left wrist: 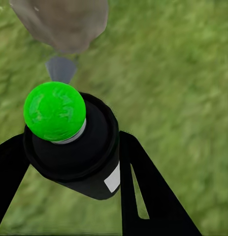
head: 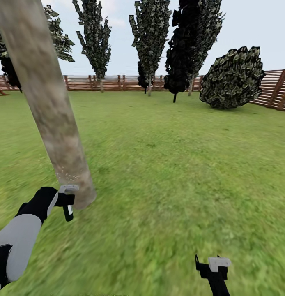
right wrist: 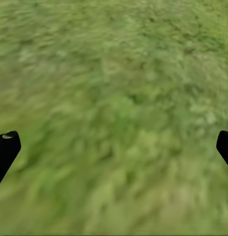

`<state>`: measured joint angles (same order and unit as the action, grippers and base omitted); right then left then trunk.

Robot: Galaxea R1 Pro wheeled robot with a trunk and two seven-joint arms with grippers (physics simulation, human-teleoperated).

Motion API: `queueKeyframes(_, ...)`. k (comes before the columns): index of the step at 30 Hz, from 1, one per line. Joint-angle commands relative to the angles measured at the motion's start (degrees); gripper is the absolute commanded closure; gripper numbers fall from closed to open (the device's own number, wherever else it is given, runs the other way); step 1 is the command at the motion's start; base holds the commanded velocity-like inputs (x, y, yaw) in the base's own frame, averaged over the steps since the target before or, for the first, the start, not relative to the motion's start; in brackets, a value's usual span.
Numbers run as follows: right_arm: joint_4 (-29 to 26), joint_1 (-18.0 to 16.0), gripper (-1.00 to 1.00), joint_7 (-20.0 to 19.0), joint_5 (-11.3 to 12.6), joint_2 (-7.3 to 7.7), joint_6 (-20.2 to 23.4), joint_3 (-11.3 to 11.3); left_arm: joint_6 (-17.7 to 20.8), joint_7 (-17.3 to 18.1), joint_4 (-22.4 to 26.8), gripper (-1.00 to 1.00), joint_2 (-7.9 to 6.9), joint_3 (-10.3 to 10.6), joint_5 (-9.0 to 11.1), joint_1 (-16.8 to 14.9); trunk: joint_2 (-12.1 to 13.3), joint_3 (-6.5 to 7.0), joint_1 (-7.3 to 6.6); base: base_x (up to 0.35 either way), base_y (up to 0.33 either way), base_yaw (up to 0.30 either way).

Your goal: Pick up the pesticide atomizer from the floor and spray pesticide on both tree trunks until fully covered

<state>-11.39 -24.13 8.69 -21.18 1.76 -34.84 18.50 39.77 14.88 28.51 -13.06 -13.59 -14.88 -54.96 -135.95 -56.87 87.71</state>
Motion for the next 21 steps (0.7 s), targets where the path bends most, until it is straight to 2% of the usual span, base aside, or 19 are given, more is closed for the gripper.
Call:
queueKeyframes(1, 0.1, 0.0, -1.00, 0.4, -0.6, 0.00, -0.1, 0.2, 0.3, 0.3, 0.1, 1.00, 0.10, -0.4, -0.6, -0.1, 0.0, -0.05, -0.01, 0.000, -0.270, 0.268)
queueKeyframes(5, 0.1, 0.0, -1.00, 0.4, -0.6, 0.00, -0.1, 0.2, 0.2, 0.2, 0.1, 1.00, 0.13, -0.4, -0.5, -0.1, 0.0, -0.05, -0.01, 0.018, -0.268, 0.273)
queueKeyframes(9, 0.1, 0.0, -1.00, 0.4, -0.6, 0.00, -0.1, 0.2, 0.3, 0.2, 0.3, 1.00, 0.29, -0.4, -0.5, -0.2, 0.0, -0.05, -0.01, 0.210, -0.190, 0.275)
queueKeyframes(12, 0.1, 0.0, -1.00, 0.4, -0.6, 0.00, -0.1, 0.2, 0.8, -0.1, 5.2, 1.00, 0.59, -0.4, -0.5, -0.7, 0.0, -0.05, -0.01, 0.044, -0.028, 0.275)
queueKeyframes(15, 0.1, 0.0, -1.00, 0.4, -0.6, 0.00, -0.1, 0.2, 1.1, -0.1, 6.0, 1.00, 0.65, -0.3, -0.5, -1.1, 0.0, -0.05, -0.01, 0.006, -0.004, 0.274)
queueKeyframes(17, 0.1, 0.0, -1.00, 0.4, -0.6, 0.00, -0.1, 0.2, 1.3, -0.1, 6.2, 1.00, 1.19, -0.3, -0.5, -1.9, 0.0, -0.05, -0.01, 0.001, 0.000, 0.227)
queueKeyframes(21, 0.1, 0.0, -1.00, 0.4, -0.6, -0.01, -0.2, 0.2, 1.2, -0.1, 6.2, 1.00, 1.14, -0.1, -0.7, -1.3, 0.0, -0.05, -0.01, 0.013, -0.016, 0.045)
